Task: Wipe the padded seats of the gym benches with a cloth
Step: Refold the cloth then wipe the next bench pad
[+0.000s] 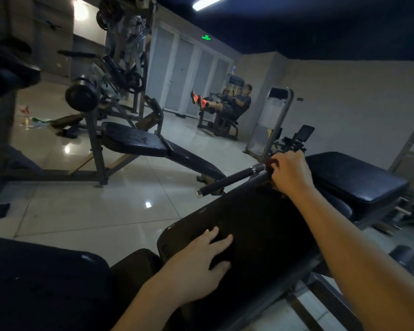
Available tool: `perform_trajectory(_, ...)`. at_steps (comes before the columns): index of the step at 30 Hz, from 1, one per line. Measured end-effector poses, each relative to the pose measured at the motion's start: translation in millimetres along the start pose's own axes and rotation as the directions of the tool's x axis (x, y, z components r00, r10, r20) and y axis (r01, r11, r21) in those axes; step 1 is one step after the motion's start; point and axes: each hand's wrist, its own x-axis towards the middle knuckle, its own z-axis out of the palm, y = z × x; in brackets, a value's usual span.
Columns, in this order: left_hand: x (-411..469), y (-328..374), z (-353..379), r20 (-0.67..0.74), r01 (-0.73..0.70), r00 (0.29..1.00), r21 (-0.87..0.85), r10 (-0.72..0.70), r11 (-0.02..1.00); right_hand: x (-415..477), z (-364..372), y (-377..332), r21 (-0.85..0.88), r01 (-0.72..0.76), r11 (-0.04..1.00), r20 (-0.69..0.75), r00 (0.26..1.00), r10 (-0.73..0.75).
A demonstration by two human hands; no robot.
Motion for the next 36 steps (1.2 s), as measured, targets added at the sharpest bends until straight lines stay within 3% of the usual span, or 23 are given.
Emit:
perform_trajectory(4,18,9,-9,0.006,-0.004,1.0,0.034,0.003,0.999,0,0,2,0.083,-0.046,0.995,0.0,0.999,0.046)
perform_trajectory(11,49,8,-20,-0.041,-0.062,0.997,0.075,0.065,0.995,-60,-28,-43,0.339,0.238,0.91,0.173,0.935,-0.309)
perform_trajectory(15,48,7,-11,-0.069,-0.084,0.994,0.088,0.09,0.993,-88,-34,-44,0.288,0.381,0.878,0.157,0.886,-0.436)
perform_trajectory(17,43,8,-7,-0.068,-0.071,0.995,0.105,0.078,0.992,-72,-35,-18,0.161,0.371,0.915,0.13,0.911,-0.392)
perform_trajectory(20,39,9,-2,-0.085,-0.058,0.994,0.091,0.066,0.994,-33,-34,38,-0.044,0.112,0.993,-0.013,0.994,-0.112)
perform_trajectory(22,39,9,1,-0.109,-0.048,0.993,0.07,0.056,0.996,-15,-26,52,-0.041,0.004,0.999,-0.061,0.998,-0.007)
perform_trajectory(28,38,8,6,-0.137,-0.032,0.989,0.102,0.046,0.994,-12,-8,15,0.025,-0.054,0.998,-0.035,0.998,0.055)
perform_trajectory(31,37,8,1,-0.109,-0.042,0.993,0.087,0.051,0.995,-24,-15,-6,0.032,0.023,0.999,0.001,1.0,-0.023)
perform_trajectory(36,36,8,1,-0.094,-0.027,0.995,0.134,0.04,0.991,-75,-7,-78,0.15,0.385,0.911,0.14,0.903,-0.405)
